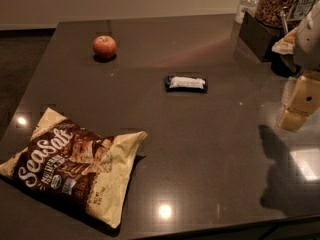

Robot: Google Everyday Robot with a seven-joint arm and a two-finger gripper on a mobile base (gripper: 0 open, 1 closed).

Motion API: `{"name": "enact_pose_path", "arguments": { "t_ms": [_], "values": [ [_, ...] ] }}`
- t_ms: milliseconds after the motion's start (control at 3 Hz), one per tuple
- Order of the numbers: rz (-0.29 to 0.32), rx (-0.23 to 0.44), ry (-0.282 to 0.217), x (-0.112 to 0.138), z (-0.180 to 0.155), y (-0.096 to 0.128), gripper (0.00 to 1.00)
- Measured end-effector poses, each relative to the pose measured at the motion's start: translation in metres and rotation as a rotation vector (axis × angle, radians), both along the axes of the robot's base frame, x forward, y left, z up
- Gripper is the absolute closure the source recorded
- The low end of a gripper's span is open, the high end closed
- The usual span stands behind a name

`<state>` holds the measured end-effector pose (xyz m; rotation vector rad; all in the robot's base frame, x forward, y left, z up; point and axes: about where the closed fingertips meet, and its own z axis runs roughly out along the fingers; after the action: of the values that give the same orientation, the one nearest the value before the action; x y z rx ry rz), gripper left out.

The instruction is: Pick apple

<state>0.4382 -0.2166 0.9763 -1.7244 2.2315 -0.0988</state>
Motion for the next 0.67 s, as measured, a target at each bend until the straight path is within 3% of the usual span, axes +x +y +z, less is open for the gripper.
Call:
{"name": "enact_pose_path", "arguments": {
  "t_ms": [667],
  "values": [
    [-0.005,0.013,0.003,0.0085,0.0014,0.0042,0.0]
  ]
}}
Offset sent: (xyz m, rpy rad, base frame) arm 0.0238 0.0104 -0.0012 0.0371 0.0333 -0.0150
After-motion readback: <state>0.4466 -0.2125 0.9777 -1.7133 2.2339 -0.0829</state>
